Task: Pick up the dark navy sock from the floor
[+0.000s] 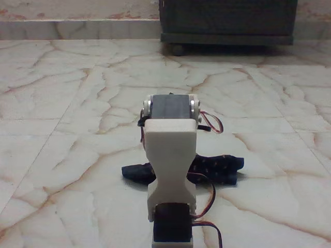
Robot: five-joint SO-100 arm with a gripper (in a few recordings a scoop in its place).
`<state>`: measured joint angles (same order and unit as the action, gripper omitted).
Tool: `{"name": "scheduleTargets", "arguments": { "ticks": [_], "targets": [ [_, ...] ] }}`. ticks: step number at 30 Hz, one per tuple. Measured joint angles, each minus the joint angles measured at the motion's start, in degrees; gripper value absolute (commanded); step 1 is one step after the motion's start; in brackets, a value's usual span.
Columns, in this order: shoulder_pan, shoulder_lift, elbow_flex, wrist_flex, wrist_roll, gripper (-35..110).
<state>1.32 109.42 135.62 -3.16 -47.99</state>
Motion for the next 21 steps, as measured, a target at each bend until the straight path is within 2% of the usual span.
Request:
{"name": "scheduleTargets", "arguments": {
  "ticks": [2,5,6,10,14,19,21],
  "targets": [
    [0.62,-3.52,-5.62,8.53,5.54,0],
    [1.23,-7.91,-12.22,14.33,12.22,0],
    [1.14,-9.93,-15.12,20.04,14.41,0],
    [1.93,-22.68,-32.26,32.43,23.29,0],
    [2.29,-29.79,-41.66,36.3,27.33,0],
    [3.52,-45.62,-59.77,46.23,32.26,1],
    [3.52,-49.75,-63.81,46.85,34.01,8]
  ]
}}
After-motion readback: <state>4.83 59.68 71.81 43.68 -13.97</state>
